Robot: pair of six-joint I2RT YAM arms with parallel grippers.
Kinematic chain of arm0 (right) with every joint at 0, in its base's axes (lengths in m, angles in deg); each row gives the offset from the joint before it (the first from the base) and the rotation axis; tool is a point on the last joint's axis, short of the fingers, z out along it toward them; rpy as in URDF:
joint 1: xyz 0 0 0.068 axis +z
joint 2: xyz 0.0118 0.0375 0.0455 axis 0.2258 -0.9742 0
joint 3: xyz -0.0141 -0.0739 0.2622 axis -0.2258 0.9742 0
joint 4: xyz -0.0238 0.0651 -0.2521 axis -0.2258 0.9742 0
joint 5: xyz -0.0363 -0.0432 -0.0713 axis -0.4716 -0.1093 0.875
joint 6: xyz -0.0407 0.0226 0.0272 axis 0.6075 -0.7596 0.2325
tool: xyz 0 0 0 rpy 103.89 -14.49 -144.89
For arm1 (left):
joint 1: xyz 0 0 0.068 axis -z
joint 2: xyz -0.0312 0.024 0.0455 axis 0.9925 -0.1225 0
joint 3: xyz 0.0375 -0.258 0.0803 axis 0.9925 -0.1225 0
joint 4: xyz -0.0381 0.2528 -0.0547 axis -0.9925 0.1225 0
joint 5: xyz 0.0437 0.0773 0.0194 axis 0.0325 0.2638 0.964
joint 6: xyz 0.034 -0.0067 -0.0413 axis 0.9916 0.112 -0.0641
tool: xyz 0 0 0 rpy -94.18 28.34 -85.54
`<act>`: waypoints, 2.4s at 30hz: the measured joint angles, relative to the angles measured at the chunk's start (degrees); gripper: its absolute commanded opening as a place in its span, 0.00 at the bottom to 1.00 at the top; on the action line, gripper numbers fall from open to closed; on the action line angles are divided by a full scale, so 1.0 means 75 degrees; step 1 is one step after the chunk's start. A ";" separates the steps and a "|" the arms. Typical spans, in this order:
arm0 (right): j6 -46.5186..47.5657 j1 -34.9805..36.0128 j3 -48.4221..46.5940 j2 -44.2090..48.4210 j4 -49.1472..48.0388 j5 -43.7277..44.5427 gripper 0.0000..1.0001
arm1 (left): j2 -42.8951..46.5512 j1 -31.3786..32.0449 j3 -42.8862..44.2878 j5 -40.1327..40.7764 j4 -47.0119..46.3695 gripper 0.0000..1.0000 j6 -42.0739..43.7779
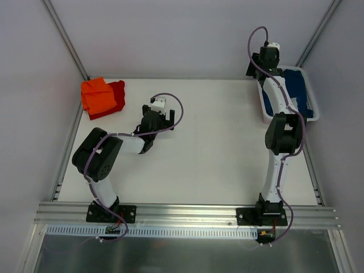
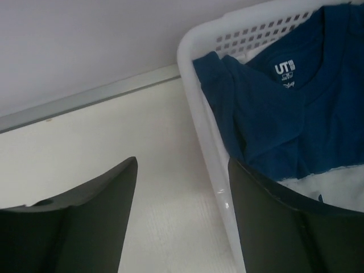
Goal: Fold and stack the t-shirts
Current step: Grab crumpled tshirt from bin with the right arm
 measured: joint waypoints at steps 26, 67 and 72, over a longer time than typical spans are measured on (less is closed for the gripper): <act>-0.0265 -0.1311 -0.0603 -0.1941 -0.1026 -0.1381 0.51 | 0.0067 -0.0096 -0.0082 -0.0026 -0.0140 0.98 -0.0169; -0.0303 -0.1390 -0.0787 -0.2783 -0.3238 -0.2203 0.00 | 0.0067 -0.0096 -0.0079 -0.0044 -0.0119 0.98 -0.0169; -0.0303 -0.1387 -0.0629 -0.2769 -0.3357 -0.2203 0.00 | 0.0067 -0.0096 -0.0079 -0.0041 -0.0119 0.98 -0.0172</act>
